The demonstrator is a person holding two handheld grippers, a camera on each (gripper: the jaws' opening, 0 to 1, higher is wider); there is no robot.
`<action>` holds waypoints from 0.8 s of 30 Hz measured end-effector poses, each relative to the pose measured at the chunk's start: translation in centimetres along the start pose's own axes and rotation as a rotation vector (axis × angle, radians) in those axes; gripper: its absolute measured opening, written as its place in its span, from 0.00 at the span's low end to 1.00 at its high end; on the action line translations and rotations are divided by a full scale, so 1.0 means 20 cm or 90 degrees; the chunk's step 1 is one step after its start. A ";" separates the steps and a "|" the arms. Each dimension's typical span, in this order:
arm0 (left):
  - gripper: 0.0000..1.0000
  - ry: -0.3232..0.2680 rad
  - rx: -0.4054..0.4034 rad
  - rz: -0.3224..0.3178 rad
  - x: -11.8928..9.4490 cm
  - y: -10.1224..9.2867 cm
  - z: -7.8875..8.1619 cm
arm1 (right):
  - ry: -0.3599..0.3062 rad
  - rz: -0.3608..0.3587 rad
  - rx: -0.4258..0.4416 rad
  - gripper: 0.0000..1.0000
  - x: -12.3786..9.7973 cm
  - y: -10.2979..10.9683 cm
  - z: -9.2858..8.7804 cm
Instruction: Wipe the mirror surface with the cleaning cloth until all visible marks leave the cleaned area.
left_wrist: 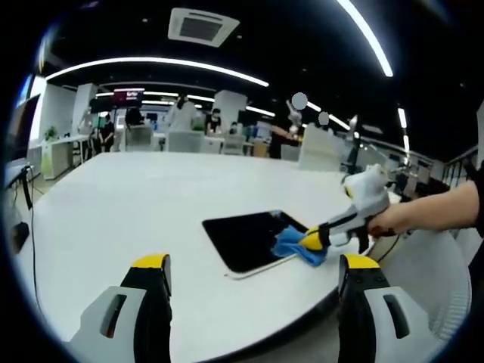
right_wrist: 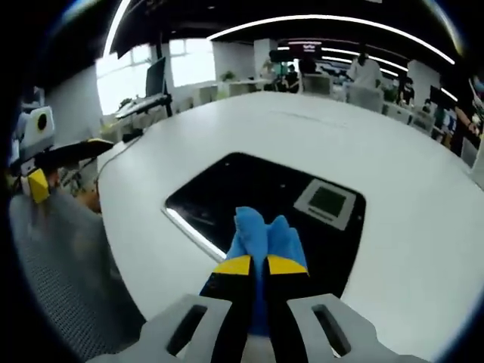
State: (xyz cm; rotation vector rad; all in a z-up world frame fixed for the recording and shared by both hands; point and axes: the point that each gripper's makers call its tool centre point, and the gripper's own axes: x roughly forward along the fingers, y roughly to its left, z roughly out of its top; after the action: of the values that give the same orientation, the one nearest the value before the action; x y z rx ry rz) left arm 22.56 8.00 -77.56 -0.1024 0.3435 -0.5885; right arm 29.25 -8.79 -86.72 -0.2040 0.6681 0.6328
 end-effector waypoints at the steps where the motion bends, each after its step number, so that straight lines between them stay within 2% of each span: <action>1: 0.91 0.001 0.001 -0.001 0.00 0.00 0.00 | -0.001 -0.001 -0.001 0.00 0.00 0.00 0.00; 13: 0.92 0.011 0.004 -0.004 0.00 -0.01 -0.02 | -0.015 -0.002 -0.002 0.00 0.00 0.00 0.00; 17: 0.92 0.014 0.005 -0.004 0.00 -0.01 -0.02 | -0.011 -0.003 -0.020 0.00 0.00 0.00 0.00; 19: 0.92 0.017 0.008 -0.002 0.00 -0.01 -0.03 | -0.001 -0.012 -0.047 0.00 -0.02 -0.02 -0.01; 24: 0.92 0.018 0.009 0.003 -0.01 0.00 -0.03 | 0.000 -0.018 -0.024 0.00 -0.04 -0.05 -0.03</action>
State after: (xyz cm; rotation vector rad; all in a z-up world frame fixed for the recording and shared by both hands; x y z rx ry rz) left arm 22.16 8.04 -78.06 -0.0804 0.3667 -0.5877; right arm 29.20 -10.20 -86.66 -0.2484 0.6529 0.6179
